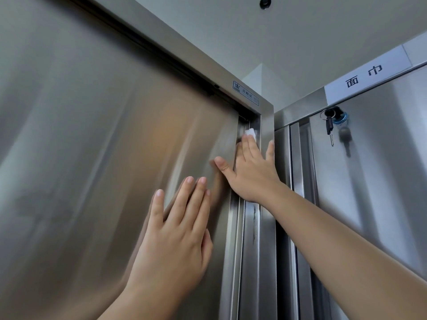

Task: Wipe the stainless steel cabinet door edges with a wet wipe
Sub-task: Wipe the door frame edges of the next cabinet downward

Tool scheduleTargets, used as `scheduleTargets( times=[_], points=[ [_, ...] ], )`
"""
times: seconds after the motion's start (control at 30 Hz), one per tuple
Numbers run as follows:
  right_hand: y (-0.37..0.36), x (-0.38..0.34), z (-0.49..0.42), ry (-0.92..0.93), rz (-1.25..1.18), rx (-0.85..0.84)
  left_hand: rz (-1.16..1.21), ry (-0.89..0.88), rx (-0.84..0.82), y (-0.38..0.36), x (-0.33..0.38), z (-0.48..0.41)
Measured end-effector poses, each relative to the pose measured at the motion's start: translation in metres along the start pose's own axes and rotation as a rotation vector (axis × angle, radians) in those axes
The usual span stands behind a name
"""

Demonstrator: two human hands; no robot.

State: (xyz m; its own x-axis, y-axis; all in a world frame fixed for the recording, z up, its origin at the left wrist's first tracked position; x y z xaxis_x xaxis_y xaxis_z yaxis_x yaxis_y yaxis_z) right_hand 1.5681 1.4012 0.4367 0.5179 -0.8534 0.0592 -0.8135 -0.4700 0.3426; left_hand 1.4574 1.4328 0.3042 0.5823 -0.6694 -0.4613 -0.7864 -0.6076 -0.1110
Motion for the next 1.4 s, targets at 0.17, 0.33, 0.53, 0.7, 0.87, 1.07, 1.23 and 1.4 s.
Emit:
scheduleTargets(
  times=[0.17,0.33,0.53,0.7,0.87,1.07,1.23,1.4],
  points=[
    [0.011,0.000,-0.016,0.036,0.029,0.010,-0.002,0.005,0.027,-0.001,0.000,0.000],
    [0.011,0.000,-0.011,0.025,0.027,0.015,-0.020,-0.005,0.068,-0.001,0.000,0.000],
    [-0.003,-0.004,0.013,0.016,-0.035,0.024,-0.030,-0.015,0.073,0.000,0.001,0.000],
    [0.011,0.000,-0.029,-0.066,-0.079,-0.026,-0.034,-0.001,0.076,-0.002,0.001,0.000],
    [0.016,0.004,-0.045,-0.131,-0.065,-0.047,-0.035,-0.011,0.071,-0.003,0.000,0.000],
    [0.002,-0.002,0.008,0.028,0.010,0.030,-0.007,-0.004,0.067,-0.001,-0.001,0.000],
    [0.010,0.003,-0.020,-0.056,-0.037,-0.058,-0.001,0.007,0.038,-0.002,-0.001,0.000],
    [0.005,0.001,-0.010,-0.022,-0.034,-0.007,0.001,0.007,0.020,-0.001,-0.001,0.000]
  ],
)
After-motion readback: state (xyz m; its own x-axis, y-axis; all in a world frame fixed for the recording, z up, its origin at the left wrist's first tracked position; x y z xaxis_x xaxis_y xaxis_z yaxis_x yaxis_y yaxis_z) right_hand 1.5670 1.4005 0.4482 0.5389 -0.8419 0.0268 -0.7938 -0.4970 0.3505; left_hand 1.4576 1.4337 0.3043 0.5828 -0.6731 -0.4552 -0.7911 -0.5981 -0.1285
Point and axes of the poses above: each hand's wrist, its own z-axis away from the middle knuckle, its own y-axis out of the back of the hand, x = y × z, the point moved 9 cm from there along -z, towards the middle knuckle, and after that the axes turned 14 degrees about -y, right-handed, at the moved point
